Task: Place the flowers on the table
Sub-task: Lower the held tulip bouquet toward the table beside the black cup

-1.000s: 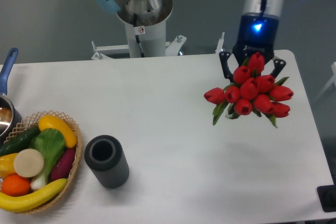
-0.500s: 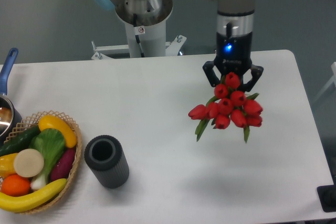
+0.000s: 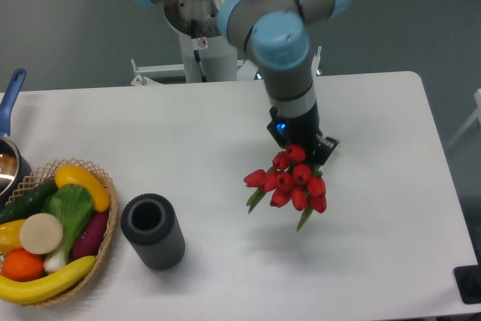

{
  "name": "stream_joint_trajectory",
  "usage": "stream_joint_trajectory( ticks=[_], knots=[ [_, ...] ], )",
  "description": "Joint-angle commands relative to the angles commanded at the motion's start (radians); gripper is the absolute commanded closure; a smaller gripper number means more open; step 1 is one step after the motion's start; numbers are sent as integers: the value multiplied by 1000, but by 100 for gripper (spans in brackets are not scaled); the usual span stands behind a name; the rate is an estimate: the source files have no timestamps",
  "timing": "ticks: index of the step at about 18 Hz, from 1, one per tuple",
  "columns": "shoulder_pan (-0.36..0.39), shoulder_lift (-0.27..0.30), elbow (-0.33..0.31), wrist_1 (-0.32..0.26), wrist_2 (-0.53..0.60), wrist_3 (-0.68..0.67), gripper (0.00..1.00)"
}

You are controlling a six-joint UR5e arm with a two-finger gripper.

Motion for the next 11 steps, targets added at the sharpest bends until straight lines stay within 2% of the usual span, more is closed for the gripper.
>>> stream_joint_trajectory(
  ticks=[3, 5, 9, 10, 11],
  knots=[
    [-28, -51, 2, -2, 69, 20, 58],
    [-35, -86, 12, -3, 69, 23, 58],
    [-43, -117, 23, -2, 62, 21, 57],
    [-46, -124, 23, 0, 65, 21, 49],
    [-49, -129, 26, 3, 66, 23, 28]
  ],
)
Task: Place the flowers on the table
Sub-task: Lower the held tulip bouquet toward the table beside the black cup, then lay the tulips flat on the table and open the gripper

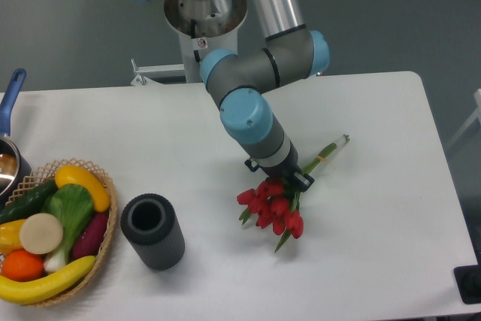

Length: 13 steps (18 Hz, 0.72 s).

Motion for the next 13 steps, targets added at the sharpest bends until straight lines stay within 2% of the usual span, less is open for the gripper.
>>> stream_joint_trajectory(
  ticks=[1, 2, 4, 9, 11, 13],
  knots=[
    [0, 0, 8, 3, -3, -2, 24],
    [0, 5, 14, 3, -6, 0, 2],
    [-2, 14, 14, 6, -5, -11, 0],
    [40, 113, 12, 6, -83, -43, 0],
    [99, 158, 37, 6, -132, -67, 0],
    [142, 161, 73, 6, -227, -74, 0]
  ],
)
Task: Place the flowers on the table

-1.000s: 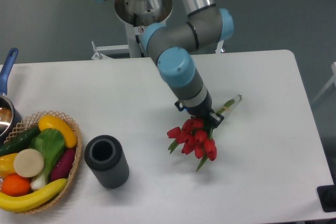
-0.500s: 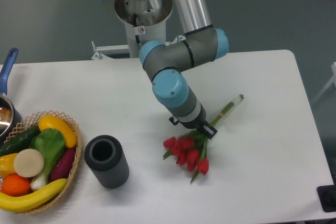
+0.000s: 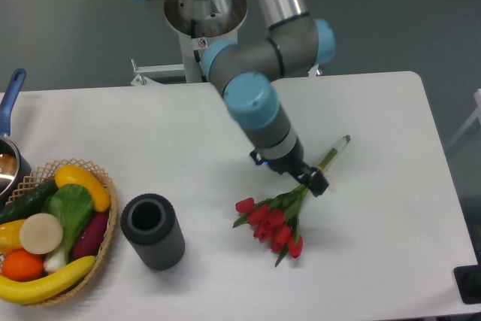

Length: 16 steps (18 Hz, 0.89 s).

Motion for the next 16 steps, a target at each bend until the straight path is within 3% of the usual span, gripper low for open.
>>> stream_joint_trajectory(
  ticks=[3, 7, 8, 11, 16],
  knots=[
    [122, 46, 31, -34, -195, -14, 0],
    [222, 89, 77, -196, -304, 44, 0],
    [255, 109, 106, -277, -316, 134, 0],
    [342, 143, 146, -437, -321, 351, 0],
    [449, 199, 151, -540, -320, 705, 0]
  ],
)
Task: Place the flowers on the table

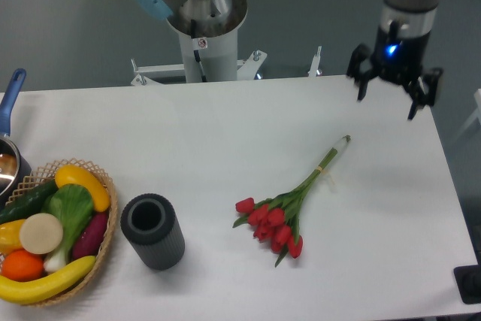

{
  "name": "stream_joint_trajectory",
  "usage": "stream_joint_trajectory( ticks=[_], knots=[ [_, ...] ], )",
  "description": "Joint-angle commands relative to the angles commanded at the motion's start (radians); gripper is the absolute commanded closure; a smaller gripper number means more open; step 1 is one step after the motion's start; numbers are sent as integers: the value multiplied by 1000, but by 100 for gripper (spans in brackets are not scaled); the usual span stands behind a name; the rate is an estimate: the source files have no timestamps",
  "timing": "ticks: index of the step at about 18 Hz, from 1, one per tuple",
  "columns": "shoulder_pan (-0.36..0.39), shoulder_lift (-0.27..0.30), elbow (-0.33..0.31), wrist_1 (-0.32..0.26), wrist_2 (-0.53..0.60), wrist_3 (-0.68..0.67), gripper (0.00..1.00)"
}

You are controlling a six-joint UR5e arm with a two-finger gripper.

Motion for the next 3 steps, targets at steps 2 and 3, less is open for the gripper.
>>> stream_joint_trajectory(
  ticks=[2, 3],
  knots=[
    [48, 14, -9, -25, -9, 80, 0],
    [49, 17, -9, -26, -15, 82, 0]
  ],
)
